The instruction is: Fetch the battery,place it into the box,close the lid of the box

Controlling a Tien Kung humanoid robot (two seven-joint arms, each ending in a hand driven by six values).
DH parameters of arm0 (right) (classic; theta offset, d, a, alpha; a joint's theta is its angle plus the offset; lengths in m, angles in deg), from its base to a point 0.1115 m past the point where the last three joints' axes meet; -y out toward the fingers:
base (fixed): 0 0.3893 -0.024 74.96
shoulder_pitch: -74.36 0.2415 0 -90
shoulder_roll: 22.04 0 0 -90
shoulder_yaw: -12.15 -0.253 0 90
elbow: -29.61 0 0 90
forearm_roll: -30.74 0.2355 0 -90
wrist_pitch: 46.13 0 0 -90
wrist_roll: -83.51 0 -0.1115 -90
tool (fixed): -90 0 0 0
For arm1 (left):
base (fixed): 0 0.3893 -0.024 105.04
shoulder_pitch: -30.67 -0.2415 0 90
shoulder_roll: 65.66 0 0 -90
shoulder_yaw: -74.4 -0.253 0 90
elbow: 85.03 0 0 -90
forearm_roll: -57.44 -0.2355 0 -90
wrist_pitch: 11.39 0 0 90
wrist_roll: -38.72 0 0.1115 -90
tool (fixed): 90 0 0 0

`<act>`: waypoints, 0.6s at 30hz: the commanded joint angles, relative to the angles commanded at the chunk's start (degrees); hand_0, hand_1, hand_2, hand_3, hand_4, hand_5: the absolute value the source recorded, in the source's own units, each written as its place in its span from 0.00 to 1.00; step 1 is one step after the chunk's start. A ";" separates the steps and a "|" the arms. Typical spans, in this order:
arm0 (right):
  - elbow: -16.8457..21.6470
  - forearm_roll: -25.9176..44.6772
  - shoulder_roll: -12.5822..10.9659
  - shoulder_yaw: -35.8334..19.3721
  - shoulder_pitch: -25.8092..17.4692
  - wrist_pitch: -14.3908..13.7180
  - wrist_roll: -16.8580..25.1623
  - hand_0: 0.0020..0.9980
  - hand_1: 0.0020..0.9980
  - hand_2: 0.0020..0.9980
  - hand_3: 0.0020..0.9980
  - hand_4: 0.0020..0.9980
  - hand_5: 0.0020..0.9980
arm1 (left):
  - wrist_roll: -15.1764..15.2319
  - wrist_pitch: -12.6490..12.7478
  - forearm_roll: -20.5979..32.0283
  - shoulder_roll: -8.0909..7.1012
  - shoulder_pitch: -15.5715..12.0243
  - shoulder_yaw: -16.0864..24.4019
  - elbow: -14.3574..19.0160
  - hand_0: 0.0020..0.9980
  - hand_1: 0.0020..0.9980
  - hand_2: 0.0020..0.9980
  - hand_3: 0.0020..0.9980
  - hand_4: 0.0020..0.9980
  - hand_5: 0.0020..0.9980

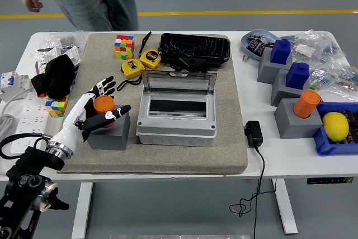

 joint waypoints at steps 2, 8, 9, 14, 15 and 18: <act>0.01 -0.05 0.02 -0.07 -0.01 0.00 0.00 0.83 0.78 0.74 0.75 0.98 0.64 | 0.04 0.25 -0.28 0.01 0.03 -0.04 -0.08 0.97 1.00 0.98 0.90 1.00 0.08; 0.00 0.00 0.16 -0.09 0.01 0.03 0.00 0.83 0.78 0.74 0.75 0.98 0.64 | 0.55 2.94 -0.91 -0.04 0.28 -0.78 -0.96 0.92 0.95 0.87 0.82 1.00 0.00; 0.00 0.02 0.16 -0.08 0.02 0.03 0.01 0.83 0.78 0.74 0.75 0.98 0.64 | 0.62 3.27 -0.95 -0.03 0.29 -0.87 -1.03 0.92 0.95 0.87 0.82 1.00 0.00; 0.02 0.20 0.09 0.10 0.00 0.08 0.10 0.83 0.78 0.74 0.75 0.98 0.64 | 1.47 6.50 -1.01 -0.03 0.41 -1.89 -1.74 0.77 0.82 0.68 0.60 1.00 0.00; 0.02 0.22 0.07 0.13 -0.01 0.09 0.12 0.83 0.78 0.74 0.75 0.98 0.64 | 1.59 7.03 -0.85 -0.02 0.45 -2.08 -1.91 0.77 0.82 0.68 0.60 1.00 0.00; 0.03 0.27 0.04 0.26 -0.01 0.12 0.15 0.83 0.78 0.74 0.75 0.98 0.64 | 1.99 8.58 0.15 0.03 0.54 -2.54 -2.32 0.77 0.82 0.68 0.60 1.00 0.00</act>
